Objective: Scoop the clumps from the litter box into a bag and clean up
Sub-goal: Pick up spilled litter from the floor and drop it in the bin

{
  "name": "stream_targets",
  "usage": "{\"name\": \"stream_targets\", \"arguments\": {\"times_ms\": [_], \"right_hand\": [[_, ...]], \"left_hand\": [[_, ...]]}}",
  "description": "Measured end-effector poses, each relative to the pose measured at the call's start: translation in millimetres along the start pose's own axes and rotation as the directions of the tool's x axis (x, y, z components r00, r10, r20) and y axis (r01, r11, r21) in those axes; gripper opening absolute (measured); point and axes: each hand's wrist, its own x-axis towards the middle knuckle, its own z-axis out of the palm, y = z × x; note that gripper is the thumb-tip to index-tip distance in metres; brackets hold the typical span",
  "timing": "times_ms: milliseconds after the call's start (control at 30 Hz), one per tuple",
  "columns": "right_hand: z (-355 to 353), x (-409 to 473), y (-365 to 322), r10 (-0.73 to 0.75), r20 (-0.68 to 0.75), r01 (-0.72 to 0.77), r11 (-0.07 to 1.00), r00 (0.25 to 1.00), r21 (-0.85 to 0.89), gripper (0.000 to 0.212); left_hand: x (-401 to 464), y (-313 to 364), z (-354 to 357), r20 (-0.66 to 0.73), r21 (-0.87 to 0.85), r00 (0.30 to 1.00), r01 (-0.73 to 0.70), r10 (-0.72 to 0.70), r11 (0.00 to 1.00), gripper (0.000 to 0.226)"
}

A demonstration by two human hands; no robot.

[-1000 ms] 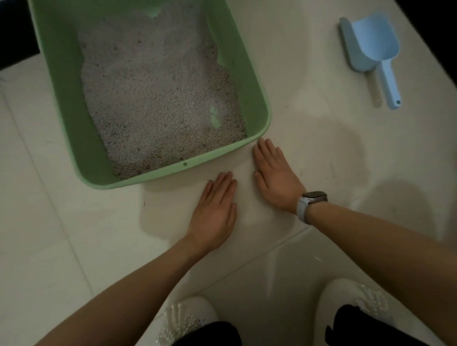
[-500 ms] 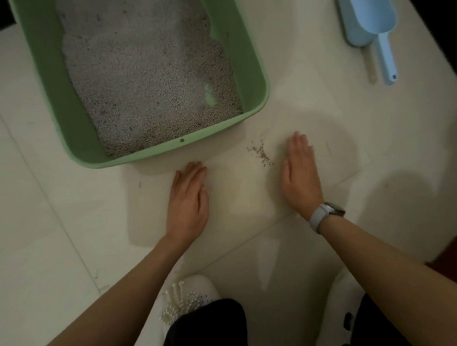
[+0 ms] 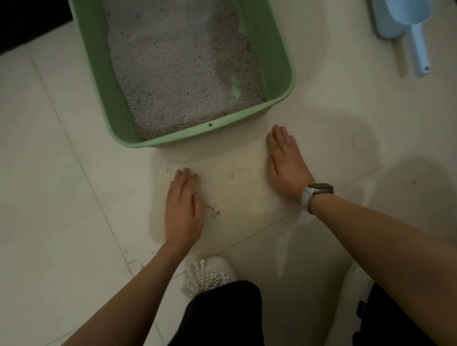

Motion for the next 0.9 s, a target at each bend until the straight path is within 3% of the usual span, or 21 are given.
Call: {"name": "stream_targets", "arguments": {"times_ms": [167,300,433,567,700,900], "right_hand": [[11.3,-19.7,-5.1,-0.045,0.043,0.047,0.998,0.998,-0.037,0.057],[2.8,-35.7,-3.9,-0.087,0.025,0.089,0.994,0.996,-0.057,0.053],[-20.8,-26.8,3.9,-0.071,0.005,0.071,0.995,0.997,-0.068,0.056],[-27.4,1.9,4.9,-0.022,0.082,0.03,0.995,0.996,-0.097,0.053],[-14.4,15.9,-9.5,-0.012,0.117,0.037,0.976,0.993,-0.214,0.055],[4.7,-14.2,-1.3,0.116,0.008,-0.111,0.967,0.993,-0.228,0.074]], "left_hand": [[13.6,19.8,9.9,0.049,0.03,0.981,-0.191,0.189,0.981,0.044],[25.2,31.8,22.2,0.067,0.07,0.965,-0.258,0.254,0.964,0.042],[27.1,38.4,34.2,0.122,0.152,0.962,-0.263,0.246,0.953,0.046],[26.7,37.1,35.7,0.179,0.192,0.954,-0.273,0.239,0.943,0.051],[29.0,33.2,34.7,0.174,0.177,0.953,-0.277,0.247,0.944,0.05],[28.6,34.1,36.1,0.13,0.138,0.959,-0.271,0.253,0.953,0.052]]}}
